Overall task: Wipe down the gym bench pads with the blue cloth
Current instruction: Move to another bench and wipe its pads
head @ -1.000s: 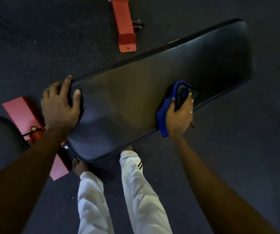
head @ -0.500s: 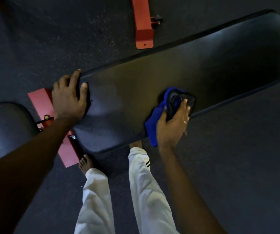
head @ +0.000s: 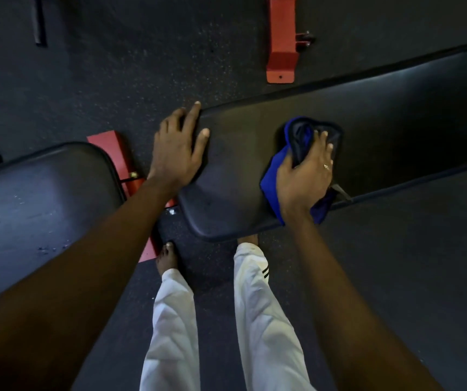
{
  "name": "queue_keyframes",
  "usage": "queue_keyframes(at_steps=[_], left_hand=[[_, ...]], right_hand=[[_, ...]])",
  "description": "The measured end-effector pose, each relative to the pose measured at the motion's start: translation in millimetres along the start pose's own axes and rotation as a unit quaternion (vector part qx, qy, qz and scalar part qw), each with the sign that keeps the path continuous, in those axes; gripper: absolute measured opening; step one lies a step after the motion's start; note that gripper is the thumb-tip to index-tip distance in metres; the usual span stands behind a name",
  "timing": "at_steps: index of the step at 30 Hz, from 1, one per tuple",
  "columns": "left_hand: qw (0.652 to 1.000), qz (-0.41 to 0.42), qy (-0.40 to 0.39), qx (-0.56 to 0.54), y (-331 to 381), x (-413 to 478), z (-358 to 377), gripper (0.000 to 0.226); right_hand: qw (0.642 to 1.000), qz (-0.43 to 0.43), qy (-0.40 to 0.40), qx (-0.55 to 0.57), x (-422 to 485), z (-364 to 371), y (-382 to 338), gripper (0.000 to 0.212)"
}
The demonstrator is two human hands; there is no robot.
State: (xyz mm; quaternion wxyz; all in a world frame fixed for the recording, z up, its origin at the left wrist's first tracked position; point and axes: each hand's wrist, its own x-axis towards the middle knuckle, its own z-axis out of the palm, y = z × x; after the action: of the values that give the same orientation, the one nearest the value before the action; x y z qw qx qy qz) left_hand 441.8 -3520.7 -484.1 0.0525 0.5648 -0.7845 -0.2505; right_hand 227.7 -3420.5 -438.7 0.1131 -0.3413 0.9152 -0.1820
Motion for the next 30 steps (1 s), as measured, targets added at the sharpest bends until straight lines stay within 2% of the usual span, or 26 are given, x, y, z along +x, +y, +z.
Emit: queue_keyframes(at_steps=[2,5,9,11,13,14,17,19,21,23,27,28,30], left_hand=[[0.999,0.024,-0.025,0.009,-7.3,-1.8,-3.4,0.064],[0.996,0.062,-0.062,0.036,-19.3,-1.2,-12.1,0.067],[0.987,0.092,-0.073,0.114,-42.9,-8.9,-37.3,0.067],[0.983,0.06,-0.068,0.158,-62.7,-20.7,-52.1,0.066],[0.981,0.031,-0.063,0.179,-87.6,-36.5,-64.0,0.064],[0.982,0.022,-0.056,0.178,-100.9,-45.2,-69.5,0.063],[0.987,0.025,-0.043,0.152,-144.3,-70.8,-82.6,0.065],[0.986,0.048,-0.043,0.154,-161.7,-81.3,-85.9,0.068],[0.984,0.059,-0.047,0.159,-167.0,-84.2,-86.7,0.073],[0.983,0.058,-0.035,0.173,-165.0,-84.6,-83.7,0.072],[0.983,0.056,-0.016,0.172,-162.3,-85.8,-83.5,0.069],[0.983,0.057,-0.017,0.174,-163.1,-86.1,-83.2,0.068],[0.983,0.052,-0.02,0.174,-164.9,-85.2,-84.0,0.069]], right_hand=[[0.995,-0.081,-0.042,-0.034,-12.6,6.5,-20.8,0.071],[0.965,-0.207,-0.129,-0.098,-22.4,17.1,-36.0,0.073],[0.974,-0.192,-0.106,-0.063,-13.0,24.2,-46.3,0.07],[0.98,-0.168,-0.078,-0.067,-8.9,30.9,-59.3,0.068],[0.973,-0.193,-0.072,-0.107,-8.8,39.6,-78.6,0.068],[0.958,-0.239,-0.09,-0.132,-10.2,43.4,-88.3,0.068],[0.884,-0.398,-0.165,-0.183,-22.4,51.9,-109.4,0.067],[0.86,-0.437,-0.181,-0.192,-28.5,54.5,-111.9,0.068],[0.856,-0.449,-0.19,-0.175,-23.2,53.0,-109.2,0.068],[0.869,-0.435,-0.187,-0.144,-10.6,49.0,-103.8,0.067],[0.956,-0.254,-0.103,-0.101,0.5,49.1,-108.1,0.064],[0.965,-0.225,-0.084,-0.105,-7.4,52.2,-114.9,0.064],[0.963,-0.23,-0.073,-0.12,-30.0,61.0,-131.6,0.062]])
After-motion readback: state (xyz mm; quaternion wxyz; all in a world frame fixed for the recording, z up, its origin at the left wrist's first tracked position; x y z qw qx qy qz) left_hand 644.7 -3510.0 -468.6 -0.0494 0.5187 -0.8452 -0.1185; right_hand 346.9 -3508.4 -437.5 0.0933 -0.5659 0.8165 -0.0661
